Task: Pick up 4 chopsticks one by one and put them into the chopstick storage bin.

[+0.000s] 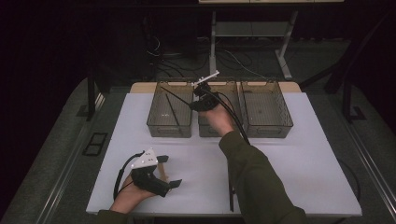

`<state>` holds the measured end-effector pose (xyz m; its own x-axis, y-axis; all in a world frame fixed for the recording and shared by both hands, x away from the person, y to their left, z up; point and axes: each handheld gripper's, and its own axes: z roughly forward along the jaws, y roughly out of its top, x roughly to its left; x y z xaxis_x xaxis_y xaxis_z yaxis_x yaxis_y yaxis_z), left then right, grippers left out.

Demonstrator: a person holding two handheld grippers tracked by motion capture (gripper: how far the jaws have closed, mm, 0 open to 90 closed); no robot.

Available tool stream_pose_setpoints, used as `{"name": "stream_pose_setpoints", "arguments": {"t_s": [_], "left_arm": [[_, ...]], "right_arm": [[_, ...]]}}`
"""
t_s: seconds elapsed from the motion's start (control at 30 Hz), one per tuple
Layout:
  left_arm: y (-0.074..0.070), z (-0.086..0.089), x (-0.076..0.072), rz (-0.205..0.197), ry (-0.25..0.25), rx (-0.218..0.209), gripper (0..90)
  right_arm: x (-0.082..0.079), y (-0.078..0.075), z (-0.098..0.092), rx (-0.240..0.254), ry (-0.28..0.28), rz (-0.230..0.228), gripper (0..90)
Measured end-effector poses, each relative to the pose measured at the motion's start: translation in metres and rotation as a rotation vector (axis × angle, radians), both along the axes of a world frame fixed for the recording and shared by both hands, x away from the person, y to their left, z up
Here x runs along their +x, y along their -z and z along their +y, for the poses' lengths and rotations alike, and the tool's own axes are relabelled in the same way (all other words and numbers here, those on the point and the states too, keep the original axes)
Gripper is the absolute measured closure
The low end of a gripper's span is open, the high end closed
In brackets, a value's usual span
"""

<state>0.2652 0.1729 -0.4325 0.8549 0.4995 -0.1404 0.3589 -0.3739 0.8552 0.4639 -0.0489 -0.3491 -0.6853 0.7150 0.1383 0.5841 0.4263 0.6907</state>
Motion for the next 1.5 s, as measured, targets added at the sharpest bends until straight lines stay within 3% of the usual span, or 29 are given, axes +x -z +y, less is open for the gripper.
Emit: {"name": "stream_pose_setpoints", "arguments": {"t_s": [0.47,0.83,1.27,1.5], "left_arm": [[-0.001,0.0,0.0,0.002,0.001,-0.008,0.0],[-0.001,0.0,0.0,0.003,0.004,-0.013,0.0],[-0.001,0.001,0.0,-0.001,0.0,-0.012,0.0],[-0.002,0.002,0.001,-0.004,-0.002,-0.012,0.0]], "right_arm": [[0.025,0.009,0.029,-0.08,0.035,0.019,85.3],[0.027,0.016,0.042,-0.073,0.037,0.037,84.1],[0.024,0.008,0.032,-0.005,-0.019,0.034,61.5],[0.013,0.005,0.021,0.029,-0.054,0.014,49.8]]}}
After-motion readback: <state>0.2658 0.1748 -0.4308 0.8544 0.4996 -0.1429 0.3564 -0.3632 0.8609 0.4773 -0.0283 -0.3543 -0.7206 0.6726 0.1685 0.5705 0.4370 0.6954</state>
